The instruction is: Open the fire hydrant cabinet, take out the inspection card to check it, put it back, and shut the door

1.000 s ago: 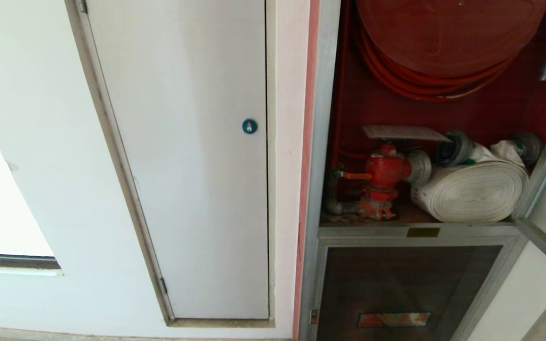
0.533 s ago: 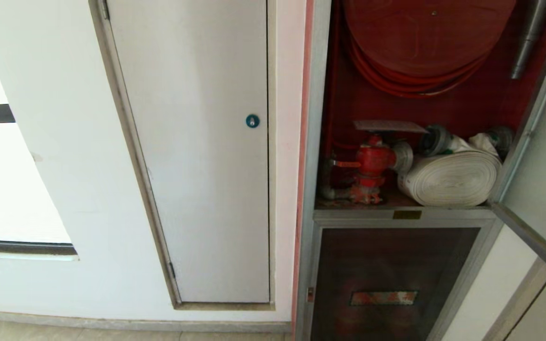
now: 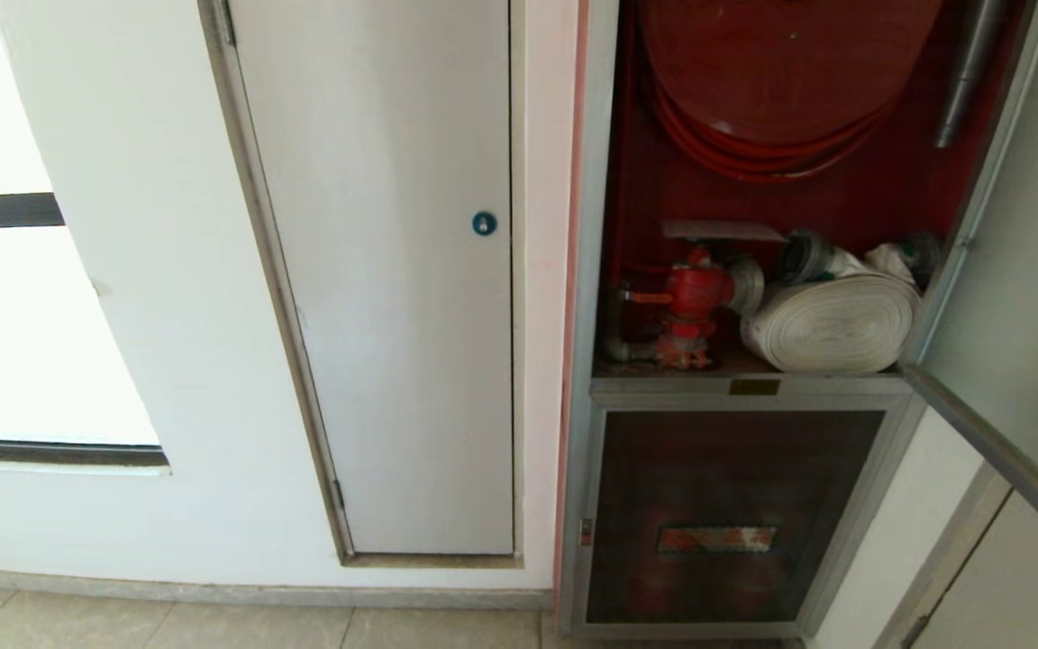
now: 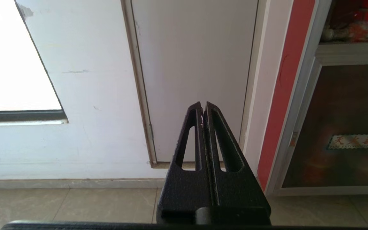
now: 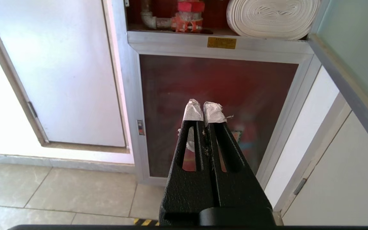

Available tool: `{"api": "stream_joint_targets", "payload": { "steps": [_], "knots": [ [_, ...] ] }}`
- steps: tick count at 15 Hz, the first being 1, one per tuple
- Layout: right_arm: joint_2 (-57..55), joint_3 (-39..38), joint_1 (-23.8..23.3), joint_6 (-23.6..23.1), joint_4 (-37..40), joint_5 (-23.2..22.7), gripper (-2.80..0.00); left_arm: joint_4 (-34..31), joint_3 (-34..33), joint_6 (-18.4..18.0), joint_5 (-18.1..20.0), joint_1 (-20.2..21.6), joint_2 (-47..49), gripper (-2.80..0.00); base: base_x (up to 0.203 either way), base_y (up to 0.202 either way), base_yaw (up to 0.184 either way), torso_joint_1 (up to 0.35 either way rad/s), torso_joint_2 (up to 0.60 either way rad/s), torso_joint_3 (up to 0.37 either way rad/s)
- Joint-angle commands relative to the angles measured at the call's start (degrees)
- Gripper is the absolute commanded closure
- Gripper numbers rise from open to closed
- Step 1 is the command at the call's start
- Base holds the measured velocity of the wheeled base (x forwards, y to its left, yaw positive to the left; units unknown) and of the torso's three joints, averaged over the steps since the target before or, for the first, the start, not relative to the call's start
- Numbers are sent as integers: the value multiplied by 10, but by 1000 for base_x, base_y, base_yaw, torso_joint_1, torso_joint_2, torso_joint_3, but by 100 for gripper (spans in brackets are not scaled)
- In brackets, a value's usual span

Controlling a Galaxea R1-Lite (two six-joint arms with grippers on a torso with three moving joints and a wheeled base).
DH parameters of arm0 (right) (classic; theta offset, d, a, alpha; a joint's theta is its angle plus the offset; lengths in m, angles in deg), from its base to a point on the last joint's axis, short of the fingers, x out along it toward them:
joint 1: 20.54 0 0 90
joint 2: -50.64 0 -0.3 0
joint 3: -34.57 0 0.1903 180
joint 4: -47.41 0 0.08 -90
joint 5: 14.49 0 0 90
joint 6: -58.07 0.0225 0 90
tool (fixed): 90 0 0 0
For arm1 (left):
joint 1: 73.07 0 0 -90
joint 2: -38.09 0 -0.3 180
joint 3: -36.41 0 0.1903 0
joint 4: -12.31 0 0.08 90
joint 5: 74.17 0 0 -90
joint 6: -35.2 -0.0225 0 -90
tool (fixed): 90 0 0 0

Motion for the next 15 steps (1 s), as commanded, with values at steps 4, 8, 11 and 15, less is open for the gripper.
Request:
{"api": "stream_joint_targets", "payload": {
  "steps": [4, 8, 11, 15],
  "knots": [
    [-1, 0, 0, -2, 0, 0, 0, 1, -14, 0, 0, 0, 1, 0, 0, 0, 0, 0, 0, 0],
    [-1, 0, 0, -15, 0, -1, 0, 1, -13, 0, 0, 0, 1, 0, 0, 0, 0, 0, 0, 0],
    [-1, 0, 0, -15, 0, -1, 0, 1, -13, 0, 0, 0, 1, 0, 0, 0, 0, 0, 0, 0],
    [-2, 22, 0, -12, 3, -1, 0, 1, -13, 0, 0, 0, 1, 0, 0, 0, 0, 0, 0, 0]
  ]
}}
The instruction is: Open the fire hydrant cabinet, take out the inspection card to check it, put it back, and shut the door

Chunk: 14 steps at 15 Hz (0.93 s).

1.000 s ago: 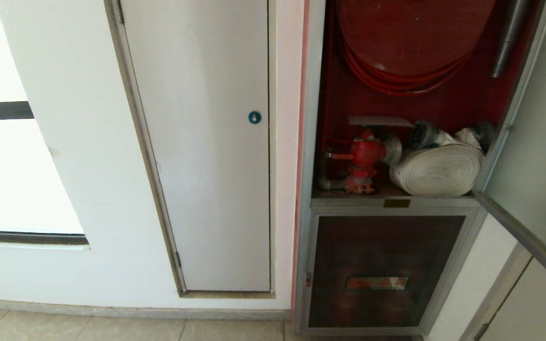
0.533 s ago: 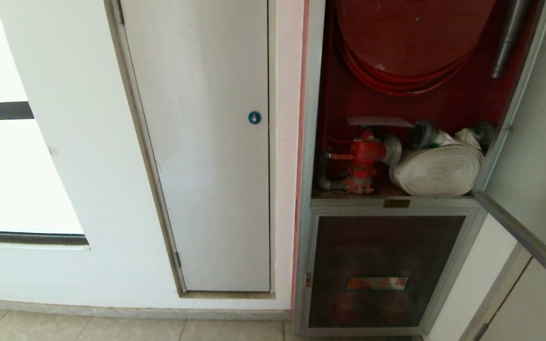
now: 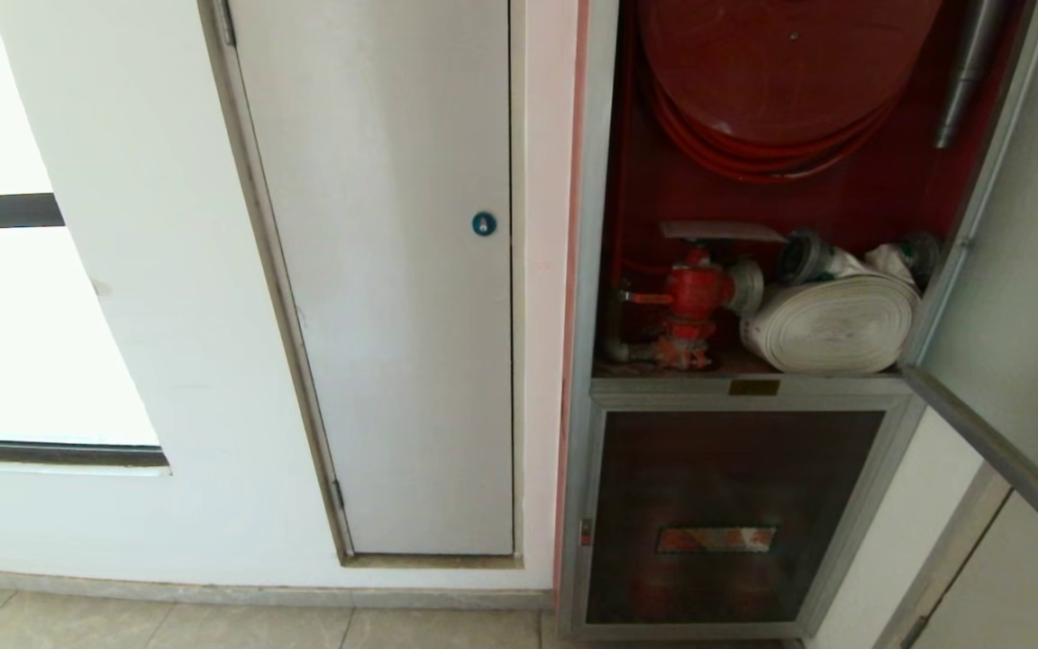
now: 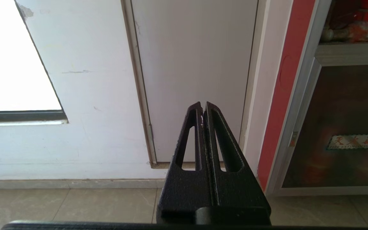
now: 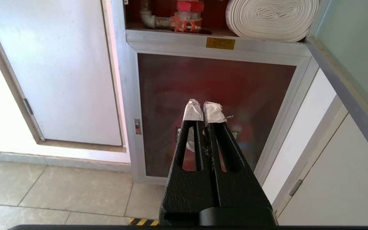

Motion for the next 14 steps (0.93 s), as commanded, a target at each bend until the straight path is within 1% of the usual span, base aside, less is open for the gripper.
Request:
{"api": "stream_joint_targets", "payload": {
  "steps": [1, 3, 5, 7, 11, 13, 14],
  "knots": [
    [-11, 45, 0, 1, 7, 0, 0, 1, -13, 0, 0, 0, 1, 0, 0, 0, 0, 0, 0, 0],
    [-60, 91, 0, 5, 10, 10, 0, 1, -14, 0, 0, 0, 1, 0, 0, 0, 0, 0, 0, 0],
    [-129, 137, 0, 6, 3, 51, 0, 1, -14, 0, 0, 0, 1, 0, 0, 0, 0, 0, 0, 0],
    [-206, 187, 0, 7, -26, 127, 0, 1, -14, 0, 0, 0, 1, 0, 0, 0, 0, 0, 0, 0],
    [-338, 282, 2, 4, -139, 334, 0, 1, -14, 0, 0, 0, 1, 0, 0, 0, 0, 0, 0, 0],
    [-375, 311, 2, 5, -193, 388, 0, 1, -14, 0, 0, 0, 1, 0, 0, 0, 0, 0, 0, 0],
    [-382, 318, 1, -1, -229, 408, 0, 1, -14, 0, 0, 0, 1, 0, 0, 0, 0, 0, 0, 0]
  ]
}}
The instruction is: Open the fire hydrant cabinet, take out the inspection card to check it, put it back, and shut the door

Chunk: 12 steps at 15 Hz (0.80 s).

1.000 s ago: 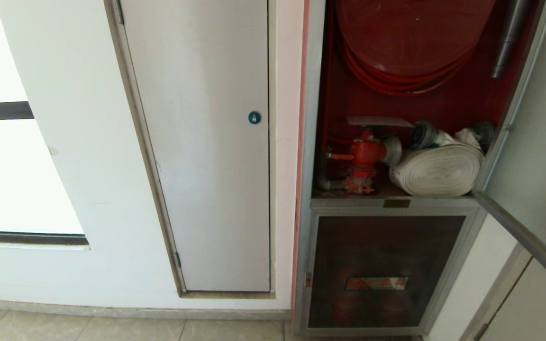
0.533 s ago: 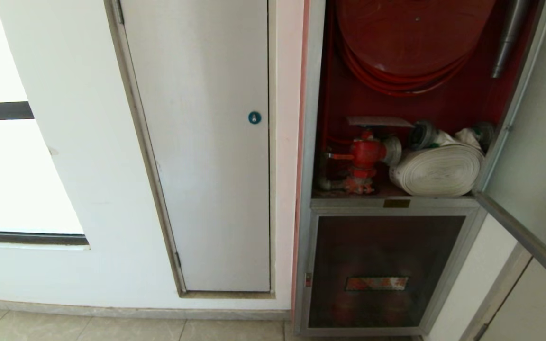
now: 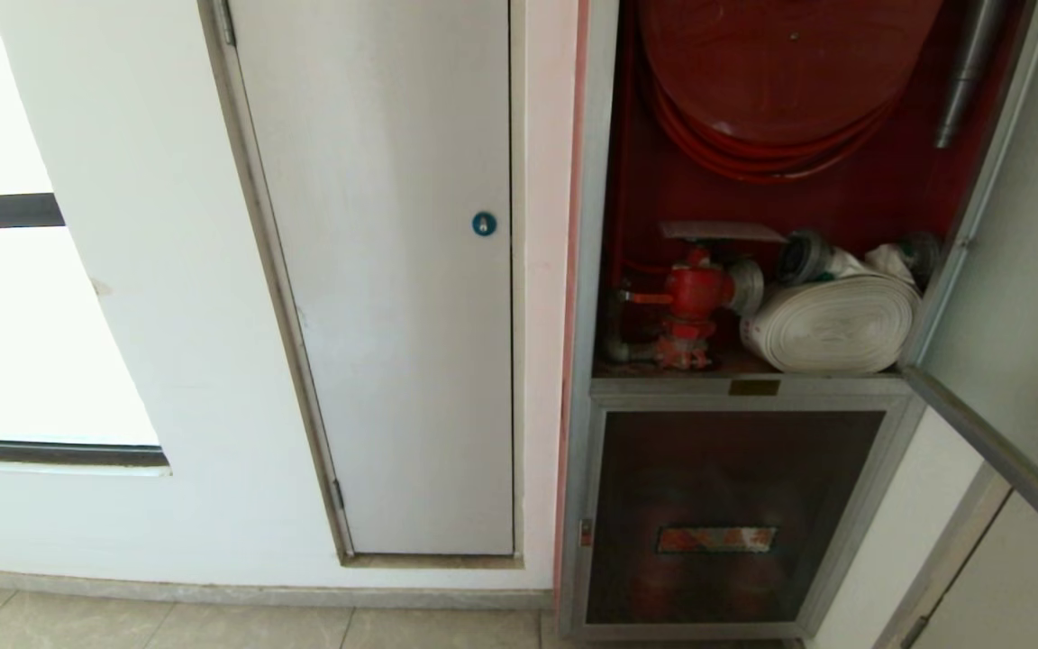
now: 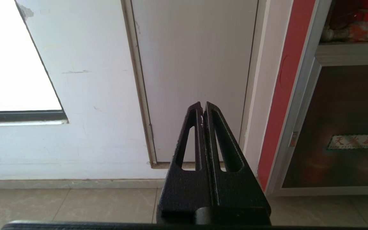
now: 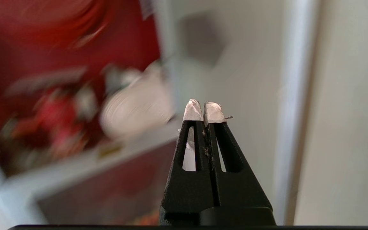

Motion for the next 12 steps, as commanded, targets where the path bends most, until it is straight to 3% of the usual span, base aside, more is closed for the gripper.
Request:
{"api": "stream_joint_targets", "payload": {
  "steps": [1, 7, 10, 12],
  "knots": [
    [-58, 24, -3, -13, -73, 49, 0, 0, -13, 0, 0, 0, 1, 0, 0, 0, 0, 0, 0, 0],
    [-136, 31, -112, -6, -350, 105, 0, 0, -14, 0, 0, 0, 1, 0, 0, 0, 0, 0, 0, 0],
    [-172, 20, -136, 78, -380, 145, 0, 0, -13, 0, 0, 0, 0, 0, 0, 0, 0, 0, 0, 0],
    [-198, 15, -160, 122, -380, 145, 0, 0, -14, 0, 0, 0, 1, 0, 0, 0, 0, 0, 0, 0]
  ]
}}
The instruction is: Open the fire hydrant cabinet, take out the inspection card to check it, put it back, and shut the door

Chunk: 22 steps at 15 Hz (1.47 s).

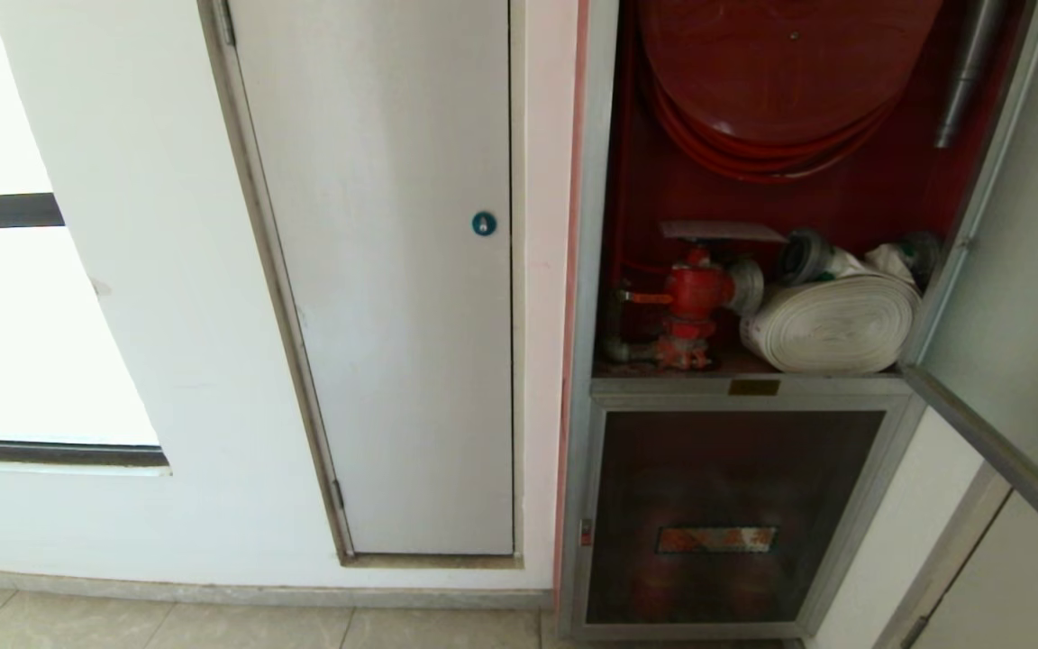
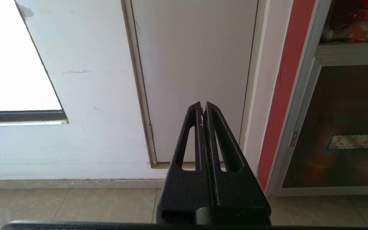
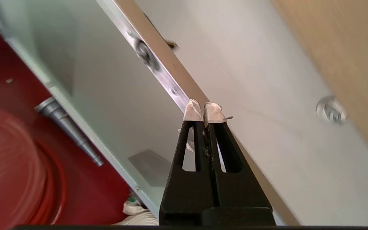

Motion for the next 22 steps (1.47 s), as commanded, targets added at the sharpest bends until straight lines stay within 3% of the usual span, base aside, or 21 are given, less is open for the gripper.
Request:
{"api": "stream_joint_targets", "payload": {
  "steps": [1, 6, 9, 12, 14, 18, 22],
  "knots": [
    [-44, -5, -38, 39, -4, 0, 0, 0, -14, 0, 0, 0, 1, 0, 0, 0, 0, 0, 0, 0],
    [-61, -8, -172, 97, -8, -87, 0, 0, -13, 0, 0, 0, 1, 0, 0, 0, 0, 0, 0, 0],
    [-65, -26, -284, 151, -1, -177, 0, 1, -14, 0, 0, 0, 0, 0, 0, 0, 0, 0, 0, 0],
    [-76, -38, -338, 178, 1, -219, 0, 0, -13, 0, 0, 0, 1, 0, 0, 0, 0, 0, 0, 0],
    [-83, -39, -382, 189, 3, -272, 0, 0, -13, 0, 0, 0, 1, 0, 0, 0, 0, 0, 0, 0],
    [-100, -43, -432, 223, 97, -381, 0, 0, -13, 0, 0, 0, 1, 0, 0, 0, 0, 0, 0, 0],
    [-101, -38, -437, 228, 145, -429, 0, 0, -14, 0, 0, 0, 1, 0, 0, 0, 0, 0, 0, 0]
  ]
}}
